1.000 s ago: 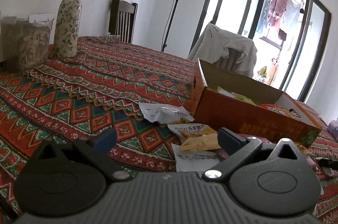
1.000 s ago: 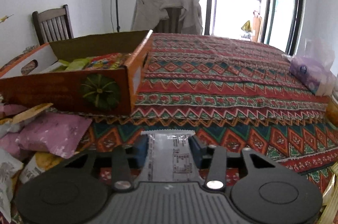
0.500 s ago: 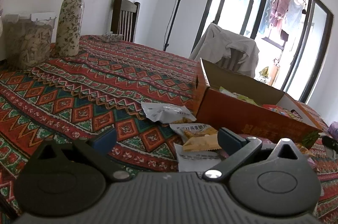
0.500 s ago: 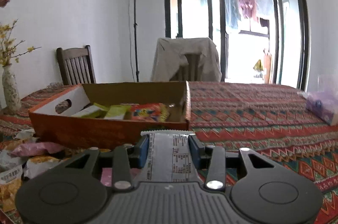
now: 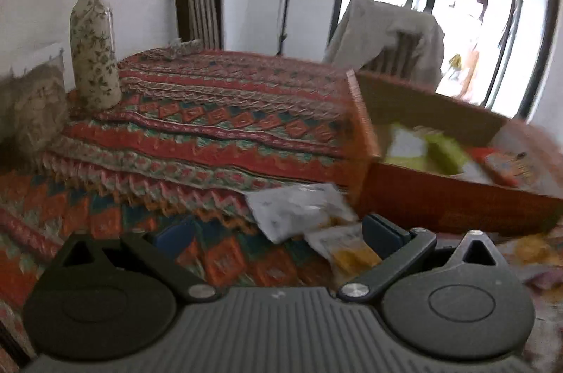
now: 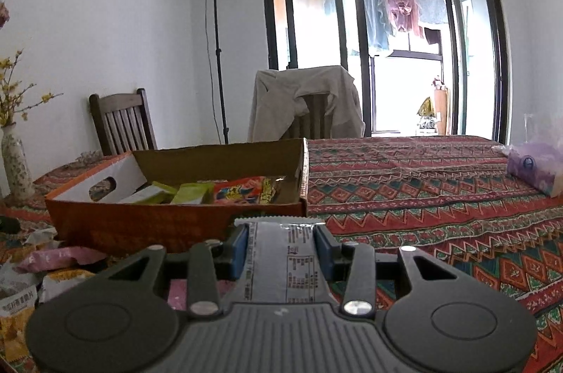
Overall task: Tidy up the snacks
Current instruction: 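Grasp a white packet with the left gripper while the right gripper holds its white packet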
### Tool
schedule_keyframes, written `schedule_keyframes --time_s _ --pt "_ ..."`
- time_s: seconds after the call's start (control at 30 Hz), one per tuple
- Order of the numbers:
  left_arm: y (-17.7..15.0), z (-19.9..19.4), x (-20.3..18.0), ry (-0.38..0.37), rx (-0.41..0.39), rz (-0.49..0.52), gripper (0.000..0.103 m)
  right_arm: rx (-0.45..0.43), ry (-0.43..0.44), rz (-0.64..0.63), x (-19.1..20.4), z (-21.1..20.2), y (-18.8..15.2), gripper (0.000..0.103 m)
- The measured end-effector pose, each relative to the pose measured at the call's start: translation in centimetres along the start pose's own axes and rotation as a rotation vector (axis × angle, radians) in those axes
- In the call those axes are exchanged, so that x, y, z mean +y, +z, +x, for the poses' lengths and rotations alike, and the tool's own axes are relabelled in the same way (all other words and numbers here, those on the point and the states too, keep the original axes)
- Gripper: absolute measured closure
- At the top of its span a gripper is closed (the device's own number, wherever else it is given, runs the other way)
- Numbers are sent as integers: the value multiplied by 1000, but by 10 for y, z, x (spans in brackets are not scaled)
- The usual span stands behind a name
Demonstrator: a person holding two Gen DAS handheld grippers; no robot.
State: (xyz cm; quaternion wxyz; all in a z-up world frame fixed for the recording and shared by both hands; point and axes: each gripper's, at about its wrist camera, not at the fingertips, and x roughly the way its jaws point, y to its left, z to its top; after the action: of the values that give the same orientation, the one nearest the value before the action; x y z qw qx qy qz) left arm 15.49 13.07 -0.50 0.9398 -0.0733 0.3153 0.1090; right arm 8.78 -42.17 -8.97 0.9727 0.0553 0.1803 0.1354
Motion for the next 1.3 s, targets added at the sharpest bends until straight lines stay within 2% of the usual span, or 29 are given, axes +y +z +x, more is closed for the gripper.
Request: schedule_keyframes --time_s 0.07,0.23,0.37,0.47,0.5,0.57,0.6,0.63,0.77,0.93,1.1,1.13,1.17,1.23,1.3 --pt "9 15 -1 22 34 11 0 -5 -1 11 -2 -1 0 63" --pt "23 42 4 26 67 -67 0 -7 -1 17 -3 -2 0 63" --pt "20 65 -5 37 114 -19 0 -8 -1 21 -3 -1 0 63" --pt "13 66 -5 16 90 -6 1 -8 -1 20 -4 -1 0 63" --pt "12 65 -5 8 83 -5 5 -7 -1 20 -3 -1 0 63" --pt "9 59 -4 -20 65 1 20 -7 -1 20 -4 -1 0 62" --pt "9 55 -4 -45 60 1 38 -7 -1 20 -3 -1 0 62" --pt "7 50 -2 -70 59 -5 44 -8 -1 21 -4 -1 0 62" --pt "-3 33 3 -76 44 -22 51 -9 -1 23 -3 -1 0 62" --pt "-5 11 24 -70 10 -70 96 -10 0 27 -3 -1 0 62" --pt "-7 -12 29 -38 -18 -50 94 -10 0 29 -3 -1 0 62" --pt "-6 -15 28 -48 -25 -41 88 -10 0 29 -3 -1 0 62" --pt "-5 -17 26 -60 -28 -30 80 -10 0 28 -2 -1 0 62" --pt "-4 -17 17 -61 -42 2 39 -10 -1 29 -3 -1 0 62" --pt "-2 -11 4 -52 -47 72 24 -11 -1 31 -3 -1 0 62"
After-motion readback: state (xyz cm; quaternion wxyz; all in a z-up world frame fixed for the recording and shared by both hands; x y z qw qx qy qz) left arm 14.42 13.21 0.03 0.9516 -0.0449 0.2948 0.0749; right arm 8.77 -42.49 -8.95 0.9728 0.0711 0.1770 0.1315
